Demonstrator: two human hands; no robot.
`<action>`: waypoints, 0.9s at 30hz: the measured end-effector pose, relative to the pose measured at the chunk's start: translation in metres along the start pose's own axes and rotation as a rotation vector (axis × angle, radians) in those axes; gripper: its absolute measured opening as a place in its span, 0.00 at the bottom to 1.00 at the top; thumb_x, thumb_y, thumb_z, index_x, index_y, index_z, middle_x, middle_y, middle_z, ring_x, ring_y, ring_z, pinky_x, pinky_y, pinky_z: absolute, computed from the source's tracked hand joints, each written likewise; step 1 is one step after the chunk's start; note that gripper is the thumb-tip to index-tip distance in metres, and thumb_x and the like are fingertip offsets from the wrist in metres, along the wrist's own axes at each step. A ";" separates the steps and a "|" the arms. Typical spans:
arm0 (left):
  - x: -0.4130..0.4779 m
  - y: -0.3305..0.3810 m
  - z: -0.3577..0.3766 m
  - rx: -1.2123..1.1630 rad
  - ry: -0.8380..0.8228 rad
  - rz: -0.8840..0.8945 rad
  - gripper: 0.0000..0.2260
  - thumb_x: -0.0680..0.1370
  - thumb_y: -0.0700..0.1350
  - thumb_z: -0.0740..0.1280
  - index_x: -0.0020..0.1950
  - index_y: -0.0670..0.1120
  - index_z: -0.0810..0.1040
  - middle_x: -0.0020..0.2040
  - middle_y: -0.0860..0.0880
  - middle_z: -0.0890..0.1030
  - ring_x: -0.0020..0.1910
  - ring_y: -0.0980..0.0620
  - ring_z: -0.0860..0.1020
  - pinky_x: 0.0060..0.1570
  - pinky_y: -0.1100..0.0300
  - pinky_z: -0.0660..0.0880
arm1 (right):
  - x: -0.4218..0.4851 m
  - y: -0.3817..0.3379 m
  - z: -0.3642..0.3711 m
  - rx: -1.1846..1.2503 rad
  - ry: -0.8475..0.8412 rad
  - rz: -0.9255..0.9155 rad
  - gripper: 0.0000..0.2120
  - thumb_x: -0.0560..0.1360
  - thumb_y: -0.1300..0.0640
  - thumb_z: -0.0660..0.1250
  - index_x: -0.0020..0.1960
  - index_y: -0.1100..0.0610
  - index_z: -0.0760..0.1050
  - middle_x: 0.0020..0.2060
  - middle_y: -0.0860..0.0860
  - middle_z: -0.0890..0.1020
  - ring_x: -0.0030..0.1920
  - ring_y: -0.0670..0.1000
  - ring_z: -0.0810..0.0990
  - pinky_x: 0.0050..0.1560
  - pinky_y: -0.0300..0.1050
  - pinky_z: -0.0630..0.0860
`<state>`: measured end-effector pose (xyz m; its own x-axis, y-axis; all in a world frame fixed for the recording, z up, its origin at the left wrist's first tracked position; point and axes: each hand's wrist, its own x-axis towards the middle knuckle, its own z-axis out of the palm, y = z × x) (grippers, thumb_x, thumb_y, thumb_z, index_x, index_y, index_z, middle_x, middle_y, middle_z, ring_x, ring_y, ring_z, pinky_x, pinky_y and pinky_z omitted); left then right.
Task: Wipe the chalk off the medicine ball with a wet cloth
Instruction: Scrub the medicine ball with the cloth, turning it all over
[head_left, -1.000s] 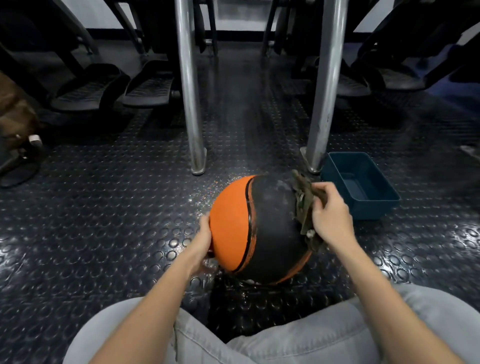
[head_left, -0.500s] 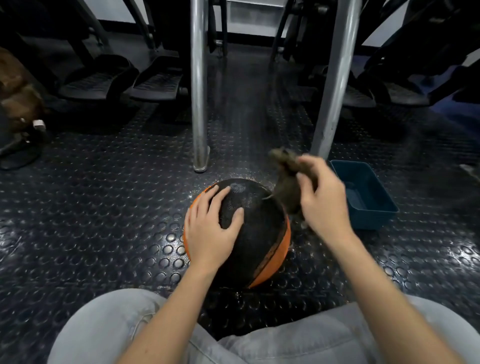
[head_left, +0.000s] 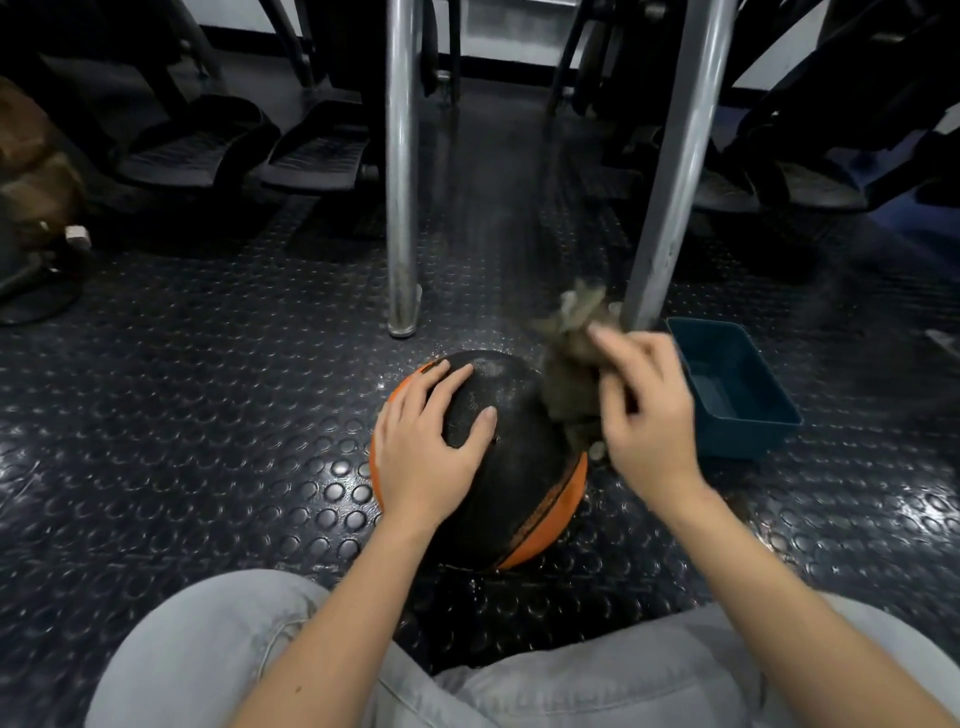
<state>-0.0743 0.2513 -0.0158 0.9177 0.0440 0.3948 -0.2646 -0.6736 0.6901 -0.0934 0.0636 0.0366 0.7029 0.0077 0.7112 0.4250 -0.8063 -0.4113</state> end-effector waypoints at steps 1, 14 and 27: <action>0.000 0.000 0.000 -0.002 -0.010 0.002 0.26 0.72 0.66 0.54 0.67 0.59 0.72 0.68 0.60 0.70 0.70 0.57 0.64 0.70 0.54 0.57 | -0.010 -0.001 0.006 -0.082 -0.120 -0.050 0.18 0.75 0.66 0.56 0.63 0.60 0.75 0.48 0.56 0.74 0.48 0.52 0.72 0.49 0.40 0.72; 0.003 0.000 0.000 -0.018 -0.075 0.109 0.26 0.73 0.65 0.55 0.68 0.58 0.72 0.70 0.58 0.70 0.71 0.54 0.65 0.71 0.48 0.59 | -0.005 0.019 0.014 -0.390 -0.337 0.043 0.17 0.72 0.68 0.63 0.58 0.56 0.79 0.41 0.57 0.71 0.43 0.62 0.74 0.35 0.48 0.68; 0.003 0.002 0.002 -0.037 -0.073 0.166 0.24 0.73 0.64 0.58 0.67 0.58 0.73 0.68 0.57 0.71 0.69 0.53 0.67 0.69 0.45 0.62 | 0.005 0.041 0.007 -0.424 -0.438 0.344 0.21 0.77 0.66 0.56 0.64 0.50 0.74 0.51 0.56 0.71 0.56 0.58 0.69 0.48 0.53 0.73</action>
<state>-0.0712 0.2486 -0.0142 0.8793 -0.1200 0.4609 -0.4236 -0.6395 0.6416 -0.0690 0.0347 0.0195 0.9607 -0.1238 0.2483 -0.0597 -0.9662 -0.2510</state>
